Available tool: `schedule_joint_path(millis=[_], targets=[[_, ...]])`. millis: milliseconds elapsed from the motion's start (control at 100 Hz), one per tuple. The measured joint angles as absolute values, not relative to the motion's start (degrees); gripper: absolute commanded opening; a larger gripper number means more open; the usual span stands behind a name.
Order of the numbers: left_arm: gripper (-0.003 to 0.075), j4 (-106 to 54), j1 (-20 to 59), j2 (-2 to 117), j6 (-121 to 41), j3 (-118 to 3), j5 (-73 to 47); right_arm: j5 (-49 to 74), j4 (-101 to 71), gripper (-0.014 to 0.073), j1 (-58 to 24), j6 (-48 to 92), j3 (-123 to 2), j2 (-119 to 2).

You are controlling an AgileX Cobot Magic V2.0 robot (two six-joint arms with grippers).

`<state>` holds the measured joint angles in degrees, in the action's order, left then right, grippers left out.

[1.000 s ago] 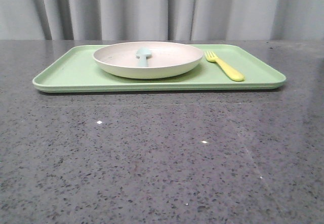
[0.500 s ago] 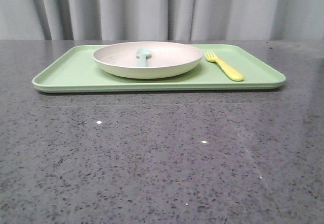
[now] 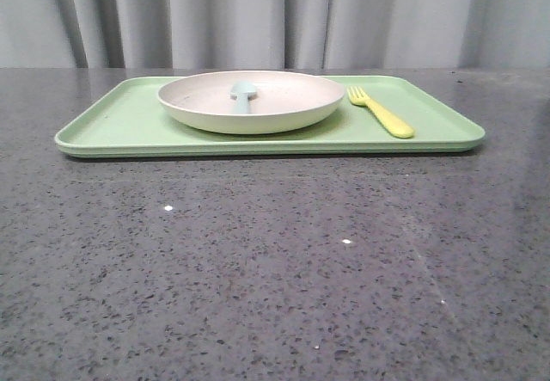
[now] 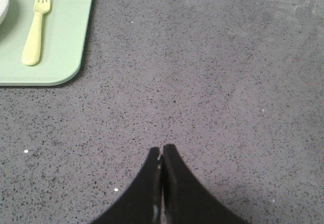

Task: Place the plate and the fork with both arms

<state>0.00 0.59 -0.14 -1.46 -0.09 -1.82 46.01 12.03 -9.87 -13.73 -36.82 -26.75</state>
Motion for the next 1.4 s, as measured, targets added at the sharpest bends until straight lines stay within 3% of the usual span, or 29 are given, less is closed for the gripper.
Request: schedule_joint_path(millis=[300,700,980,1400], targets=[[-0.002,0.0,0.6,-0.1,-1.5,-0.1,-1.8,44.0,12.5,-0.012,-9.9,-13.7,-34.8,-24.7],[-0.002,0.0,0.6,-0.1,-1.5,-0.1,-1.8,19.8,11.3,-0.012,-9.9,-12.7,-13.3,-9.3],[-0.002,0.0,0.6,-0.1,-1.5,-0.1,-1.8,14.0,2.9,-0.012,-9.9,-1.1,-3.8,-1.2],[-0.002,0.0,0.6,-0.1,-1.5,-0.1,-1.8,7.7,2.2,-0.012,-6.1,0.0,1.5,0.6]])
